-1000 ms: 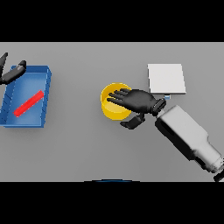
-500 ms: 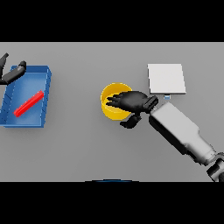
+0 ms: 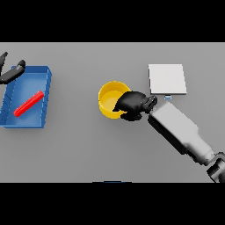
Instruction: Pick up the red beaker and tilt it to pour out 1 green nut into yellow bowl. Pick up the yellow bowl and place it on the metallic measuring scale.
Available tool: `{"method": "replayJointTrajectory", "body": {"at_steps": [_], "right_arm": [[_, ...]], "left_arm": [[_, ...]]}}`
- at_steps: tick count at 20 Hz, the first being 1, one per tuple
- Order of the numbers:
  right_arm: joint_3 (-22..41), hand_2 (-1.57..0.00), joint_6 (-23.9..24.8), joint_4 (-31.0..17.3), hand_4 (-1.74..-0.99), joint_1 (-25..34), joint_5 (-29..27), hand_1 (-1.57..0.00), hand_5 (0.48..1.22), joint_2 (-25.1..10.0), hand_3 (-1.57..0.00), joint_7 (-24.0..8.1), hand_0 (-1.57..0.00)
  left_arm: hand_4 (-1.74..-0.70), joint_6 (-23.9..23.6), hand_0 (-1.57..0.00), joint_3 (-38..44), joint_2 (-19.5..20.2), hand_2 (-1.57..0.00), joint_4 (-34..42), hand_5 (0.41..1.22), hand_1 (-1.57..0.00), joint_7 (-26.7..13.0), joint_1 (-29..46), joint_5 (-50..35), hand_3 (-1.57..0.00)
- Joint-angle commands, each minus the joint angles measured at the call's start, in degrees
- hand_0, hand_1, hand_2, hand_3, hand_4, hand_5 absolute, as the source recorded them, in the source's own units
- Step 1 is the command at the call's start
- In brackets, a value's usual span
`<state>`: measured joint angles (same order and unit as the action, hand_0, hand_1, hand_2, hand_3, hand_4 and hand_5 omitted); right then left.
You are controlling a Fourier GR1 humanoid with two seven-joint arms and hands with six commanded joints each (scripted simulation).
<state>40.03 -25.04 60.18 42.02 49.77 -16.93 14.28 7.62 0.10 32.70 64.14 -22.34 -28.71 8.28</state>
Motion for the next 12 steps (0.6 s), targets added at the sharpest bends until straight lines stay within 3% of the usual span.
{"method": "replayJointTrajectory", "body": {"at_steps": [1,6,7,12], "right_arm": [[-0.04,-1.19,-0.74,0.11,-1.637,0.02,-0.39,-1.27,1.152,-0.58,-1.03,0.72,-1.28],[-0.12,-1.35,-3.23,2.15,-1.707,0.09,-1.26,-1.47,1.198,-1.1,-1.19,-2.27,-1.48],[-0.53,-1.36,-3.04,2.81,-1.714,0.37,-1.61,-1.49,1.203,-1.87,-1.2,-1.33,-1.49],[-2.56,-1.46,-7.02,7.05,-1.732,1.8,-3.64,-1.54,1.215,-3.72,-1.16,-3.96,-1.55]], "left_arm": [[-0.78,0.06,0.0,-0.03,0.23,0.0,0.38,0.712,0.0,-0.04,0.46,0.04,0.0],[-0.79,0.05,0.0,-0.28,-0.33,0.0,0.72,0.707,0.0,-0.97,0.09,-0.14,0.0],[-0.79,-0.23,0.0,-0.21,-0.49,0.0,0.12,0.704,0.0,-0.7,-0.08,0.0,0.0],[-0.77,-0.54,0.0,-0.6,-0.03,0.0,0.8,0.707,0.0,-0.27,0.34,0.76,0.0]]}}
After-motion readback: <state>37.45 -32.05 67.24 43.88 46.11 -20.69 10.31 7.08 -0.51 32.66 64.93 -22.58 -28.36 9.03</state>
